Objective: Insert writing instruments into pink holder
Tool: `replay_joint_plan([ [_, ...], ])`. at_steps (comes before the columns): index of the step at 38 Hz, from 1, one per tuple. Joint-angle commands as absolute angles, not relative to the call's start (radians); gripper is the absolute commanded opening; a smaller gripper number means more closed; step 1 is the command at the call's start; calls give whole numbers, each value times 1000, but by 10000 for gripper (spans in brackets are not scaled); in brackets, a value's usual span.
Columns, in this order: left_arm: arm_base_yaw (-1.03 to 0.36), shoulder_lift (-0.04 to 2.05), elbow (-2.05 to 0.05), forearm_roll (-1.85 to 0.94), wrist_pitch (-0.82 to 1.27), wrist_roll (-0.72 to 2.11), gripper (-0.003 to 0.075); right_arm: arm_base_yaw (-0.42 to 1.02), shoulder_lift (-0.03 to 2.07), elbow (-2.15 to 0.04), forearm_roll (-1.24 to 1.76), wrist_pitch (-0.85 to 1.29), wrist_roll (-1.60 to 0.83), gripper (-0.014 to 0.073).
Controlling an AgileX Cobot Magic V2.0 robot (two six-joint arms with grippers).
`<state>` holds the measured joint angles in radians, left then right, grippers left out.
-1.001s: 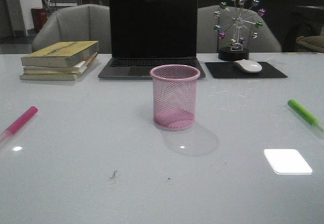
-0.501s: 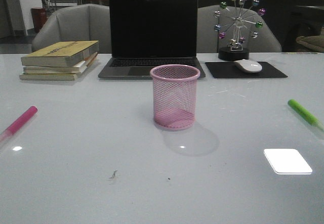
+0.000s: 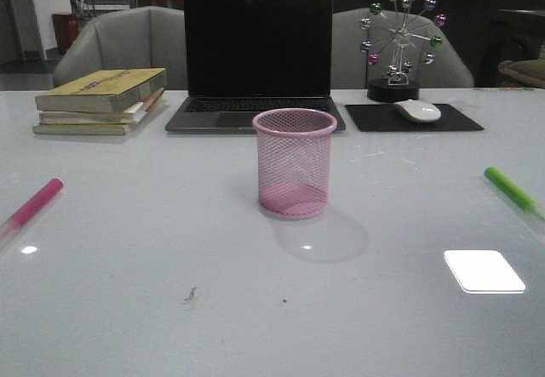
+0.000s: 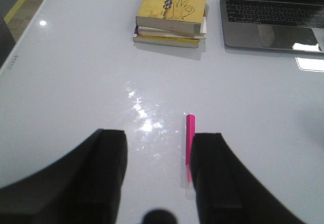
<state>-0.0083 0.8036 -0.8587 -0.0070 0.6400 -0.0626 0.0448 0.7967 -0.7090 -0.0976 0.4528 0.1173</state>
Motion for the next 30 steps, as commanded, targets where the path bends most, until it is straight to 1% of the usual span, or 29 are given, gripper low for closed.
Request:
replay_joint_plan([
  [1, -5, 804, -889, -27, 573, -64, 352, 41, 839, -747, -105, 401, 113, 386],
  [7, -5, 813, -889, -41, 574, -64, 324, 41, 987, -853, -84, 494, 113, 386],
  [10, -5, 813, -889, -54, 574, -64, 310, 36, 1085, -956, -84, 571, 113, 386],
  [17, -5, 813, -889, -84, 574, -64, 309, 30, 1387, -1218, -84, 719, 113, 386],
  [22, -5, 813, -889, -95, 574, -64, 309, 30, 1558, -1357, -84, 766, 113, 386],
  [30, -5, 813, -889, -99, 574, -64, 309, 30, 1766, -1506, -84, 801, 113, 386],
])
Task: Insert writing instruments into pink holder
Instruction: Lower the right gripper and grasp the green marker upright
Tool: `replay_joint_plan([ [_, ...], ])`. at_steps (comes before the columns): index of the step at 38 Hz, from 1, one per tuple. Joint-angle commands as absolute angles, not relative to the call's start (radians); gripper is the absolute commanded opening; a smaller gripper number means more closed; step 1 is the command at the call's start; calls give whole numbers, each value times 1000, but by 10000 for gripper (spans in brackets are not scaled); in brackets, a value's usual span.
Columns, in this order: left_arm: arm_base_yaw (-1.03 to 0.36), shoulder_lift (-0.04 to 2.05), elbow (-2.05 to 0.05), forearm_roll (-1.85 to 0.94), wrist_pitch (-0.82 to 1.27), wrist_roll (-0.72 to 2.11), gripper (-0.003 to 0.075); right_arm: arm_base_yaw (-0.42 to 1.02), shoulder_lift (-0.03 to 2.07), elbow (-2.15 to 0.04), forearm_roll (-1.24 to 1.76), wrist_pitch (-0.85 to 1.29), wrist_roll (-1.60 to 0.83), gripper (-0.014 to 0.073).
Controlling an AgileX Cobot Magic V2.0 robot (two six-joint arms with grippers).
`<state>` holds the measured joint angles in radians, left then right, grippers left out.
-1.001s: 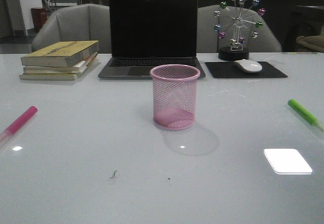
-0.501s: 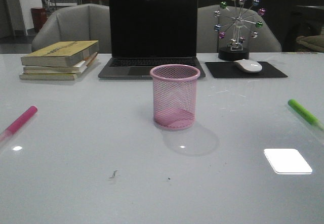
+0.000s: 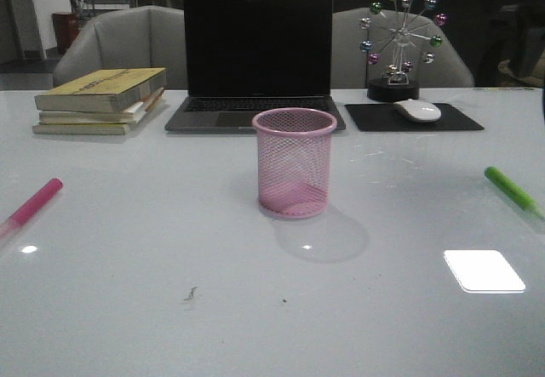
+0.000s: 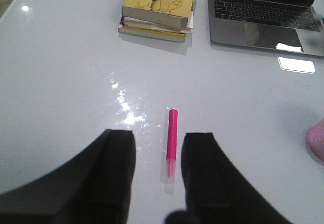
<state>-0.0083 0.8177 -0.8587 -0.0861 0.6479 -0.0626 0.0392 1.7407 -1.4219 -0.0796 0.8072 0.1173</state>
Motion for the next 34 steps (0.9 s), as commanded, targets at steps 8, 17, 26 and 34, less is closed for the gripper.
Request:
replay_joint_plan([
  [8, -5, 813, -889, -131, 597, -64, 309, 26, 1903, -1572, -84, 818, 113, 386],
  [17, -5, 813, -889, -147, 633, -64, 309, 23, 1982, -1583, -85, 796, 113, 386],
  [26, -5, 813, -889, -156, 637, -64, 309, 2, 2025, -1583, -95, 778, 113, 386],
  [34, -5, 813, -889, -176, 637, -64, 309, -20, 2039, -1583, -96, 733, 113, 386],
])
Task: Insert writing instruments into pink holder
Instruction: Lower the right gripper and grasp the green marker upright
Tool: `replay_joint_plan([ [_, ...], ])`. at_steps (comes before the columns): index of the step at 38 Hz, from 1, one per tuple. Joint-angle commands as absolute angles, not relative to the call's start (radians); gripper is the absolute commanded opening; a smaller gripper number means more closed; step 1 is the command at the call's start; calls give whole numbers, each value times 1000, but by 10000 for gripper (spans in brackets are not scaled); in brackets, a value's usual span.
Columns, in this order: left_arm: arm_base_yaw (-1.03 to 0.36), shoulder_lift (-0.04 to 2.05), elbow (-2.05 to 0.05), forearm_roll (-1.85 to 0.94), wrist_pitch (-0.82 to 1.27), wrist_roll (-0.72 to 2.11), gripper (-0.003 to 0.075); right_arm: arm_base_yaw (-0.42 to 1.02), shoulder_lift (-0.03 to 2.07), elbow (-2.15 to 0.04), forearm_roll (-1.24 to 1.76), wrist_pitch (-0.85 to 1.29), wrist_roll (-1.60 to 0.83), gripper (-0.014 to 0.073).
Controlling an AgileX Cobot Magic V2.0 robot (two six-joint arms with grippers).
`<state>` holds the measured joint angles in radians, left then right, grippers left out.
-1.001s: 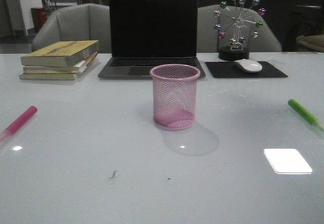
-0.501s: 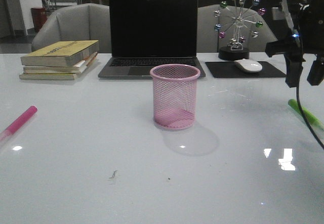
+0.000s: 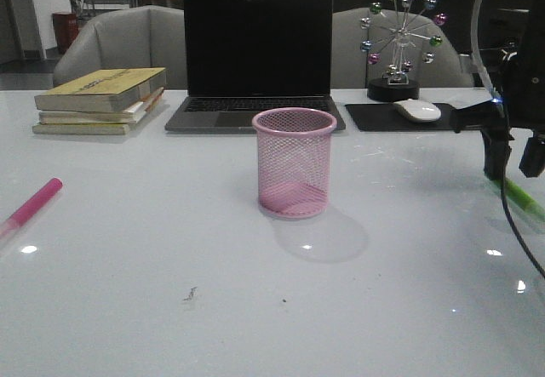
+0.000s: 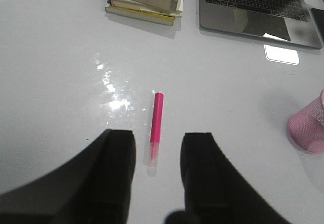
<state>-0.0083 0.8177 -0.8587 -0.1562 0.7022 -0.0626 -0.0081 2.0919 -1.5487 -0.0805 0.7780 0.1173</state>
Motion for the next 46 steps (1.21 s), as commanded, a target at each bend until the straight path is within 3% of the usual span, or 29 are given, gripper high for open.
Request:
replay_joint_plan([
  [1, -5, 813, -889, -176, 637, -64, 309, -20, 2042, -1583, -96, 729, 113, 386],
  [20, -5, 813, -889, -176, 637, -64, 309, -20, 2094, -1583, -65, 715, 113, 381],
  [25, -5, 813, -889, -176, 637, -64, 309, -20, 2094, -1583, -65, 715, 113, 302],
  [36, -5, 813, -889, -176, 637, -64, 309, -20, 2094, -1583, -65, 731, 113, 45],
  [46, -5, 813, -889, -176, 636, -64, 309, -7, 2030, -1604, -52, 780, 113, 59],
])
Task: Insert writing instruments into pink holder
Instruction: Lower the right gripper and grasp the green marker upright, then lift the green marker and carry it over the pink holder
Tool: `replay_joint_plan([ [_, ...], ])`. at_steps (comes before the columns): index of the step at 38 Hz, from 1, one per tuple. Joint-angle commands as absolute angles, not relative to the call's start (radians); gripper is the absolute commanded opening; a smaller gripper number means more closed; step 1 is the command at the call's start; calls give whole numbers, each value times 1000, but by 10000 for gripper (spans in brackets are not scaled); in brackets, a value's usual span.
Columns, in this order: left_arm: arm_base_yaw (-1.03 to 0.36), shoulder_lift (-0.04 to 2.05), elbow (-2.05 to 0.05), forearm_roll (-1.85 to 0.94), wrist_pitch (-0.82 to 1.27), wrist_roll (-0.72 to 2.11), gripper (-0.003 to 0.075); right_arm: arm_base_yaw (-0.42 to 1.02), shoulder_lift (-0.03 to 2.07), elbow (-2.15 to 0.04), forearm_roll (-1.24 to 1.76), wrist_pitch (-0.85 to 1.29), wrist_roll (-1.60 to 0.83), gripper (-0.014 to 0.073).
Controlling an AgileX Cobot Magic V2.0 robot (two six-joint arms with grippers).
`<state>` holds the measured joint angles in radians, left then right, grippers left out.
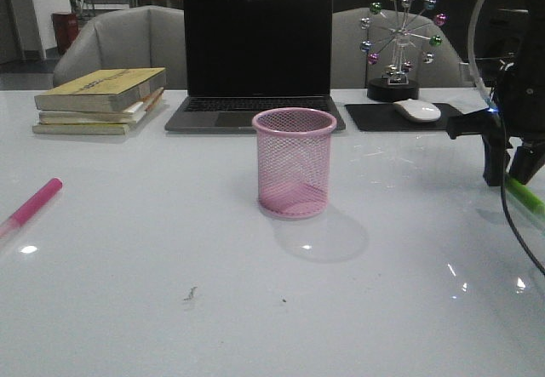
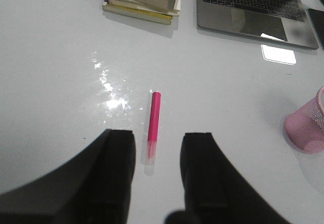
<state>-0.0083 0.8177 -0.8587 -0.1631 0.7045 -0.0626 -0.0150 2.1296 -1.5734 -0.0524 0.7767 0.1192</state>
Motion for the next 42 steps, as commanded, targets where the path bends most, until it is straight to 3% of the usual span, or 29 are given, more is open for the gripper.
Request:
replay_joint_plan([
  [1, -5, 813, -889, -176, 634, -64, 309, -4, 2017, -1604, -51, 775, 113, 59],
  [20, -5, 813, -889, -176, 545, -64, 309, 178, 1712, -1588, -50, 515, 113, 59],
  [36, -5, 813, -889, -176, 527, -64, 309, 375, 1625, -1214, -11, -260, 113, 59],
  [42, -5, 813, -889, -176, 527, -64, 309, 427, 1666, -1168, -14, -418, 113, 59],
])
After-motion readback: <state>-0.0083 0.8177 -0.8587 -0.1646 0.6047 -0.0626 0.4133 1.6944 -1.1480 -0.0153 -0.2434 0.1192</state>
